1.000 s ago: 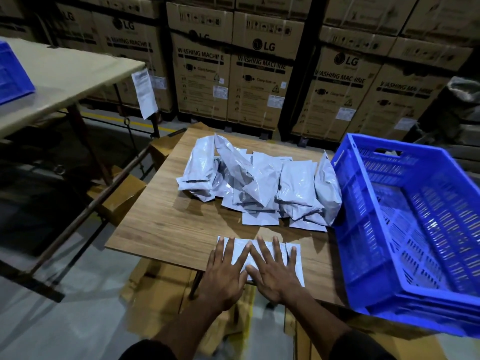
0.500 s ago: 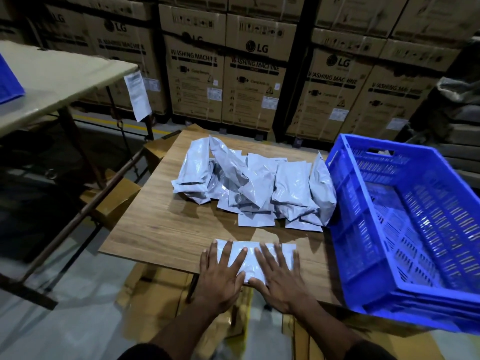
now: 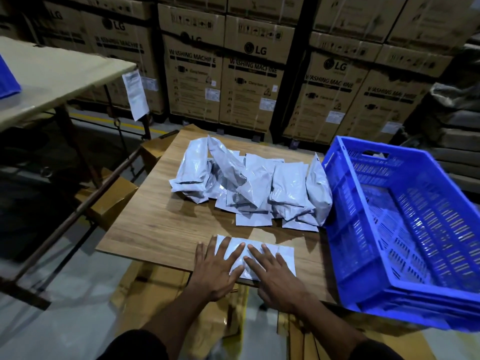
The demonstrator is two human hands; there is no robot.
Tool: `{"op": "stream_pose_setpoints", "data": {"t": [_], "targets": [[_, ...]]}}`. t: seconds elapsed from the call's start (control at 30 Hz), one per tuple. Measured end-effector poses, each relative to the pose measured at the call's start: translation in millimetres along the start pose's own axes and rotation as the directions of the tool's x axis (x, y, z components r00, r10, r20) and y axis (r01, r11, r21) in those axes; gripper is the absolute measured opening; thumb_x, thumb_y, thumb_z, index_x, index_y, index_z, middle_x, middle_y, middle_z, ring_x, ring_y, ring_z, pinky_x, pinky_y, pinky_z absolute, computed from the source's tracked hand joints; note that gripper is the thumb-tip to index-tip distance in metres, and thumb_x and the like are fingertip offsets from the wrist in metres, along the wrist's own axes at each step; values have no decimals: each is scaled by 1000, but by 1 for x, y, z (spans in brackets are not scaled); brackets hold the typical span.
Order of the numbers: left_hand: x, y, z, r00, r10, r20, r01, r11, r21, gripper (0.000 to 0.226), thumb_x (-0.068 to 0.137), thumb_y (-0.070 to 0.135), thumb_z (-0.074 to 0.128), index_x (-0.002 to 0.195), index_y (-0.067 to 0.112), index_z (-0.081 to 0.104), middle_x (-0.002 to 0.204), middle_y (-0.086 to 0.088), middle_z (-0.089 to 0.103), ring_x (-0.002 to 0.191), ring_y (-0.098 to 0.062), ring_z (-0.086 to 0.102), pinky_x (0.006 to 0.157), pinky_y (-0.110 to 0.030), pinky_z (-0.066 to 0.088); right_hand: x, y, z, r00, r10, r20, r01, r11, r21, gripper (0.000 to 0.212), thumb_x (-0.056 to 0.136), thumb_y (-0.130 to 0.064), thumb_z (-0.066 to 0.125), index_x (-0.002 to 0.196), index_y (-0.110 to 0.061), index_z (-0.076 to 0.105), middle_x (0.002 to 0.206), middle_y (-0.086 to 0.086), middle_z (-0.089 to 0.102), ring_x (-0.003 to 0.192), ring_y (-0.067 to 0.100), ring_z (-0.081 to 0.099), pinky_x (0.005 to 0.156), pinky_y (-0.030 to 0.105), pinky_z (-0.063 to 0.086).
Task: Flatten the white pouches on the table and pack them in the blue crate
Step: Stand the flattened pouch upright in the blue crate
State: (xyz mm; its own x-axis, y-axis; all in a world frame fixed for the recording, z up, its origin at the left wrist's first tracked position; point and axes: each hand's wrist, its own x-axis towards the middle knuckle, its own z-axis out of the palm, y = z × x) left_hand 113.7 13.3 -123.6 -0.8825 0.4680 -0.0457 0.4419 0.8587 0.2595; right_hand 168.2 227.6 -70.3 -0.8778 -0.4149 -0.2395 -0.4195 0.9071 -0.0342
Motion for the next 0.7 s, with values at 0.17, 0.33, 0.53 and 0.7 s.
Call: {"op": "stream_pose_setpoints", "data": {"t": [0.17,0.33,0.53,0.7], "targets": [[0,6,-17,994,-26,105,26,1000,3,80,85,87,4,155,51,-11,168,6,-18,153,-32,-20,116,-65,-8,8,5,-8,1000,8,20,-7,998,-62,106,60,-53,88,148,-18,39,159,6,35,134,35,50,92,46,54],[-2,8,-30,999,-31,6,30,993,117,71,88,32,61,152,33,33,162,-6,28,150,-34,21,107,-58,36,6,8,-23,996,0,-90,-1,1000,-20,64,100,-27,39,159,-18,15,166,-1,0,150,30,23,104,48,47],[10,7,-47,998,-3,-68,9,996,85,67,89,7,57,150,32,41,157,-4,38,148,-31,25,103,-51,39,-5,10,-20,949,-313,40,294,832,-470,83,78,-28,72,152,-27,34,165,-6,19,150,46,5,102,82,20],[16,8,-49,996,68,-53,-67,997,35,70,90,1,48,151,34,38,160,-4,29,150,-31,16,107,-51,35,7,13,-33,939,-336,-77,270,855,-443,29,89,-24,49,113,-32,64,127,-9,64,136,48,42,96,72,41]]}}
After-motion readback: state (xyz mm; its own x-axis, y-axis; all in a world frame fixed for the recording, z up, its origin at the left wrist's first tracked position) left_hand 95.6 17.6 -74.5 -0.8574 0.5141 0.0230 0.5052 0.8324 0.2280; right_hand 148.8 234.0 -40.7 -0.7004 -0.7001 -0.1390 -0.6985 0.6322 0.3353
